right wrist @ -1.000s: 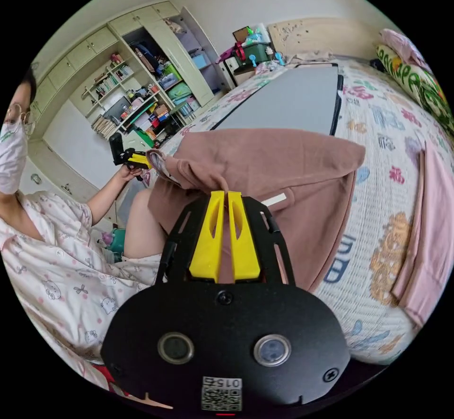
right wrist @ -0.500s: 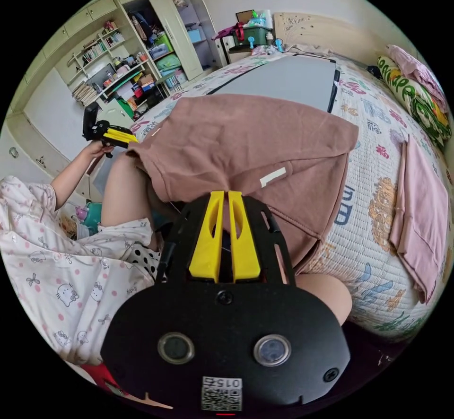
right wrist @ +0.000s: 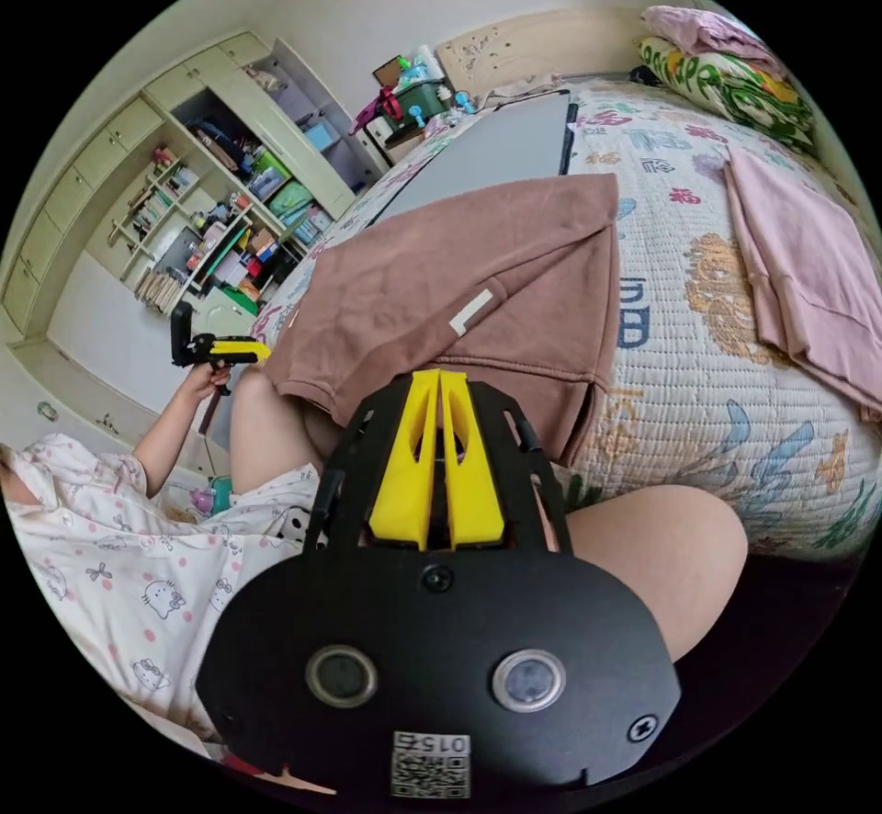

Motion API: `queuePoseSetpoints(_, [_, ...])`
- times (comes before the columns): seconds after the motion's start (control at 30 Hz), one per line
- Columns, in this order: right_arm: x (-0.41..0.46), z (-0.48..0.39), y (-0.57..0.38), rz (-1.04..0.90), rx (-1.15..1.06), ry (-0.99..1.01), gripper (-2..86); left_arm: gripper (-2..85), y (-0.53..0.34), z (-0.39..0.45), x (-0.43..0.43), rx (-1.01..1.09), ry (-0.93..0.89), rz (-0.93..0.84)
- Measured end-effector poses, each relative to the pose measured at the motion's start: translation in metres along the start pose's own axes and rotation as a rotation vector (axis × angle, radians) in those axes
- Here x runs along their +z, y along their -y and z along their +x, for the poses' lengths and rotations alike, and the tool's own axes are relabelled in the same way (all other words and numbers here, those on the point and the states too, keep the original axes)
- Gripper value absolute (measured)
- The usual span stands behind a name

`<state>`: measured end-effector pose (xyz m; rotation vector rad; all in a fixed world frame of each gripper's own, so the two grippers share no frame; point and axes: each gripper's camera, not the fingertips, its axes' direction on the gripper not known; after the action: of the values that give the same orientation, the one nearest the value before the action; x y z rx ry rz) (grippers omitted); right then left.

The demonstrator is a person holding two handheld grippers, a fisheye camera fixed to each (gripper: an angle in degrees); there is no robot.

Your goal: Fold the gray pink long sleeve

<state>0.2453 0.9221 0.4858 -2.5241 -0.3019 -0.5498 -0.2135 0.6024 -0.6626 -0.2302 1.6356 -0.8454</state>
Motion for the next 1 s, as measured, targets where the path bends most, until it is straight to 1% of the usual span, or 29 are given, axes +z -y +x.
queuePoseSetpoints(0.1, [-0.036, 0.009, 0.010, 0.069, 0.097, -0.001, -0.8, 1.3, -0.011, 0.004, -0.005, -0.025, 0.000, 0.023])
queuePoseSetpoints(0.23, [-0.074, 0.017, 0.018, 0.164, 0.179, 0.109, 0.2, 4.0, -0.031, -0.006, -0.005, -0.121, -0.031, 0.109])
queuePoseSetpoints(0.3, [-0.087, 0.022, 0.025, 0.191, 0.214, 0.146, 1.3, 5.7, -0.042, -0.018, -0.008, -0.205, -0.034, 0.190])
queuePoseSetpoints(0.37, [-0.102, 0.035, 0.044, 0.194, 0.257, 0.219, 3.8, 7.6, -0.062, -0.037, -0.012, -0.351, -0.054, 0.306])
queuePoseSetpoints(0.4, [-0.107, 0.040, 0.050, 0.198, 0.270, 0.242, 4.5, 7.8, -0.068, -0.043, -0.013, -0.391, -0.061, 0.335])
queuePoseSetpoints(0.47, [-0.126, 0.058, 0.080, 0.232, 0.322, 0.334, 6.6, 8.4, -0.091, -0.064, -0.015, -0.541, -0.081, 0.431])
queuePoseSetpoints(0.53, [-0.138, 0.070, 0.108, 0.261, 0.355, 0.362, 7.4, 8.9, -0.106, -0.079, -0.014, -0.625, -0.086, 0.485])
queuePoseSetpoints(0.7, [-0.149, 0.094, 0.186, 0.317, 0.375, 0.308, 8.1, 10.6, -0.121, -0.115, 0.010, -0.749, -0.096, 0.533])
queuePoseSetpoints(0.87, [-0.127, 0.121, 0.258, 0.339, 0.437, 0.281, 9.9, 13.9, -0.122, -0.161, 0.041, -0.877, -0.114, 0.568])
queuePoseSetpoints(1.0, [-0.100, 0.133, 0.304, 0.276, 0.457, 0.229, 11.6, 13.5, -0.100, -0.182, 0.057, -0.842, -0.088, 0.533])
